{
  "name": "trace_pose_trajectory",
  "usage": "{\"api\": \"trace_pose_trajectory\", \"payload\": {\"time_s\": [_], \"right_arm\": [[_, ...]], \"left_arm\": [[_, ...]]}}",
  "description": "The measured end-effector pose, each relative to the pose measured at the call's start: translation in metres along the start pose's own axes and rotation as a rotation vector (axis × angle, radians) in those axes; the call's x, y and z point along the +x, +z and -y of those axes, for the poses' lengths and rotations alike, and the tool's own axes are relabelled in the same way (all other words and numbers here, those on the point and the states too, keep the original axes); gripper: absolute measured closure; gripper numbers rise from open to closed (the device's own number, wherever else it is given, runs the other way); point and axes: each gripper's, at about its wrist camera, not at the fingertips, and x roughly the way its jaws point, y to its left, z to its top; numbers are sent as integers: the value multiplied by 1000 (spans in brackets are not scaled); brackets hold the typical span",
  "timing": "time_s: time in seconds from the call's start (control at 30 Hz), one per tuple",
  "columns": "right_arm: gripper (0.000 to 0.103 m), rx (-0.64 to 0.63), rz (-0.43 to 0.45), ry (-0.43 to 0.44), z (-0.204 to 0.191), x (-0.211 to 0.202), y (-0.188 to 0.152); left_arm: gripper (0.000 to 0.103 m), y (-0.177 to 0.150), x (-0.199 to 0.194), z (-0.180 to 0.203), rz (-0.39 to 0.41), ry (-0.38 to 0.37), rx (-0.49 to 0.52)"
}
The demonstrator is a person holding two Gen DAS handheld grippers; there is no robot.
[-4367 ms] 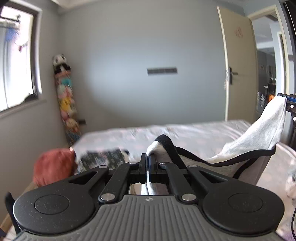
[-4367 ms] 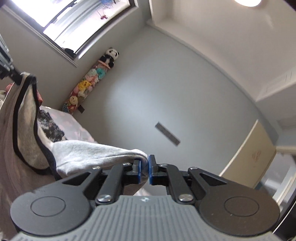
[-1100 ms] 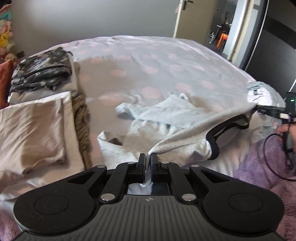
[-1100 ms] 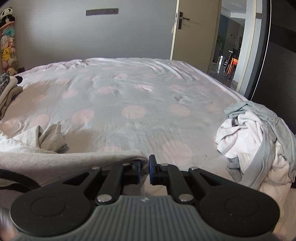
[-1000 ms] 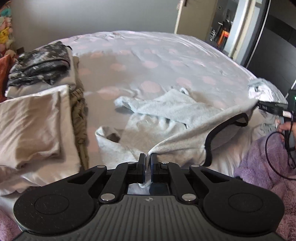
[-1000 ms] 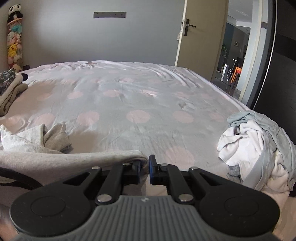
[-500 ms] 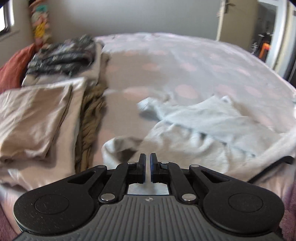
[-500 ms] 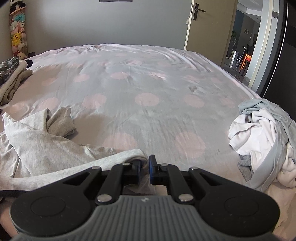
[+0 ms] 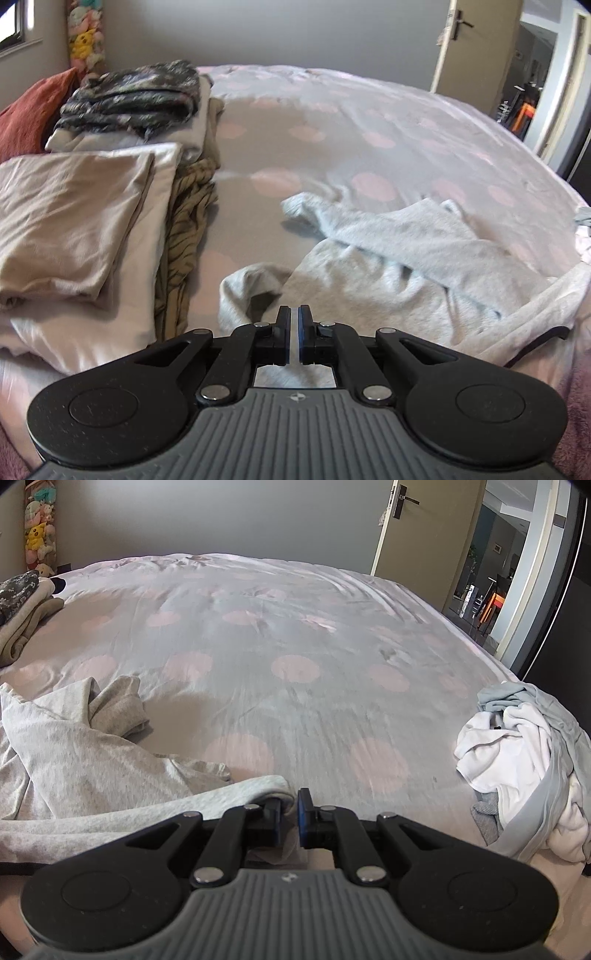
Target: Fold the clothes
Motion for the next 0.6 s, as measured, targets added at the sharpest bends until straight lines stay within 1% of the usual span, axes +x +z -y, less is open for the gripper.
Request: {"api": "trace_pose_trajectory", "payload": {"time_s": [0.17, 0.3, 0.43, 0.47, 0.57, 0.6], "right_arm": [[93, 4, 2, 3, 0, 0, -1], [93, 6, 5, 6, 0, -1, -1], [93, 10, 5, 9, 1, 0, -1], [93, 10, 4, 10, 1, 0, -1], [93, 10, 2, 14, 1, 1, -1], [93, 9, 0, 15, 0, 1, 0]], "left_arm": [[102, 3, -10, 7, 26, -74, 115], [101, 2, -15, 8, 22, -116, 215], [101, -1, -18, 10, 4, -142, 319], [100, -2, -18, 11, -2, -150, 346], [92, -6, -22, 14, -18, -184, 418], [91, -8, -23, 16, -23, -201, 441]]}}
